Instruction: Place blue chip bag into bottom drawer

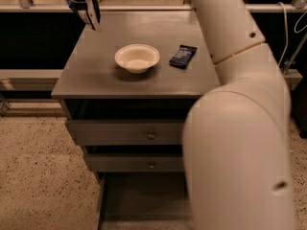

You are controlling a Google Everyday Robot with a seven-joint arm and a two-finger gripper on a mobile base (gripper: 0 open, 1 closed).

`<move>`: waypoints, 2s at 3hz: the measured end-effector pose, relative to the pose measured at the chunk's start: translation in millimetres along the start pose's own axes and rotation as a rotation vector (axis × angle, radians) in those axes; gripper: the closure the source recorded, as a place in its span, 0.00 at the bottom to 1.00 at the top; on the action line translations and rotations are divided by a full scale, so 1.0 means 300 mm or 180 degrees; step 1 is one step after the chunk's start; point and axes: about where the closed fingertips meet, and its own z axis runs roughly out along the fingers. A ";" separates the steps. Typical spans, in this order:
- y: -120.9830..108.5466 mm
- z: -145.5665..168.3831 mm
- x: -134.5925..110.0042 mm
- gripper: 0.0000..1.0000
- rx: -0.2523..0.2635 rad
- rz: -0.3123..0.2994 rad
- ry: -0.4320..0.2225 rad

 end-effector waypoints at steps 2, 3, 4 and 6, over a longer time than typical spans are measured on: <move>0.028 -0.349 -0.208 1.00 -0.0191 0.0163 0.0265; 0.244 -0.376 -0.459 1.00 -0.0827 0.0410 -0.0132; 0.283 -0.305 -0.564 1.00 -0.0902 0.0419 -0.0367; 0.350 -0.274 -0.635 1.00 -0.0927 -0.0064 -0.0332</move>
Offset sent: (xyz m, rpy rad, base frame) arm -0.1723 -0.0970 -0.2068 -0.3028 0.2655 -0.1033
